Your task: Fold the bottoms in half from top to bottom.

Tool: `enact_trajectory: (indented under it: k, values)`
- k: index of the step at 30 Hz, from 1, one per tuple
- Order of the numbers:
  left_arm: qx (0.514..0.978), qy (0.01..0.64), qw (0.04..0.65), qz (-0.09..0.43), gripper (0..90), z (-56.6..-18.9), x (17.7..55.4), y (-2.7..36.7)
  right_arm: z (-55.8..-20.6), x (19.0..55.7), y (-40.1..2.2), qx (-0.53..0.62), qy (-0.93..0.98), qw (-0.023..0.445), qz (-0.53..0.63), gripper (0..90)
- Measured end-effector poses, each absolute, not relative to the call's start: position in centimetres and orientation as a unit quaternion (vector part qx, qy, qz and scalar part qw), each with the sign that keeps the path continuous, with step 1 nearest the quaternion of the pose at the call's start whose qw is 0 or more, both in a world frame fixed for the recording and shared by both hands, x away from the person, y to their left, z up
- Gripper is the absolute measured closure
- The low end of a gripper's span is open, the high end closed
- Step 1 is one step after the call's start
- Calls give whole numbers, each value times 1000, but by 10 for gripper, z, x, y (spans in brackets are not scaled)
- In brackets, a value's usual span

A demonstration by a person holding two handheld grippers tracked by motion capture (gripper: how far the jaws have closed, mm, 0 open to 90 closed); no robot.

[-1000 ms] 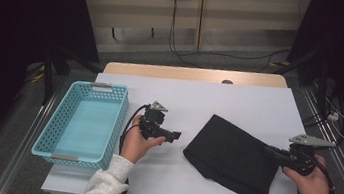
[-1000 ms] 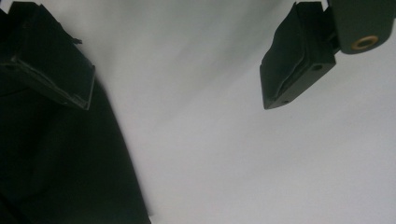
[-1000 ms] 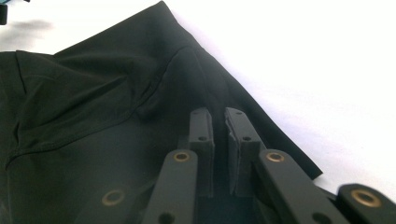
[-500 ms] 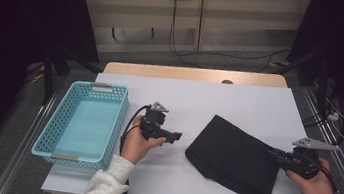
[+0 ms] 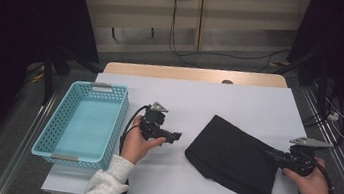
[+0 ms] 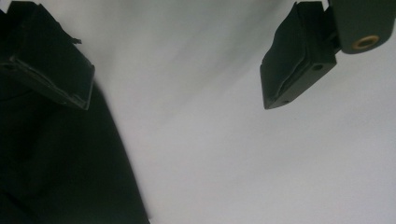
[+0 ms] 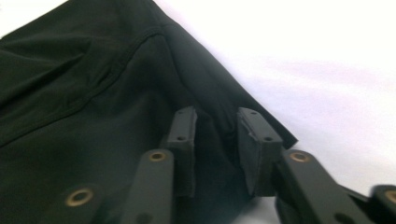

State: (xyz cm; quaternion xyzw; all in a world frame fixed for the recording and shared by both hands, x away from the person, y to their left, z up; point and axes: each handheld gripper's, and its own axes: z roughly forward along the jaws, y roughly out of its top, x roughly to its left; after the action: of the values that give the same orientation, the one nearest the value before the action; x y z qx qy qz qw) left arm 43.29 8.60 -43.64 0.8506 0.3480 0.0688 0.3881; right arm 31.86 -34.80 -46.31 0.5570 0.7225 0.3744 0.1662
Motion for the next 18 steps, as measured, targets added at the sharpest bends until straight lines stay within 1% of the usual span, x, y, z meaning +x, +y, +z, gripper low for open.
enact_trajectory:
  k: [1, 2, 3, 6, 10, 13, 14, 16, 17, 18]
  values:
    - [853, 347, 385, 63, 98, -436, 433, 86, -464, 319, -349, 555, 722, 158, 381, 775]
    - [852, 347, 387, 65, 98, -437, 433, 86, -463, 319, -349, 551, 724, 152, 386, 814]
    - [852, 347, 387, 65, 98, -437, 433, 86, -463, 319, -349, 551, 724, 152, 386, 814]
    - [851, 346, 389, 68, 98, -436, 432, 85, -456, 320, -349, 535, 734, 173, 381, 836]
    - [851, 344, 390, 68, 98, -436, 431, 83, -452, 324, -349, 536, 725, 196, 386, 837]
    - [853, 341, 389, 66, 98, -435, 429, 82, -458, 328, -350, 538, 725, 203, 380, 822]
    - [852, 340, 392, 67, 98, -435, 428, 81, -461, 329, -350, 540, 726, 206, 373, 804]
    - [852, 337, 396, 66, 99, -434, 426, 79, -463, 330, -349, 537, 726, 220, 369, 735]
    - [853, 335, 396, 63, 99, -433, 425, 78, -463, 330, -349, 538, 725, 224, 368, 714]
    - [852, 334, 398, 63, 98, -432, 423, 77, -462, 329, -348, 538, 723, 224, 370, 670]
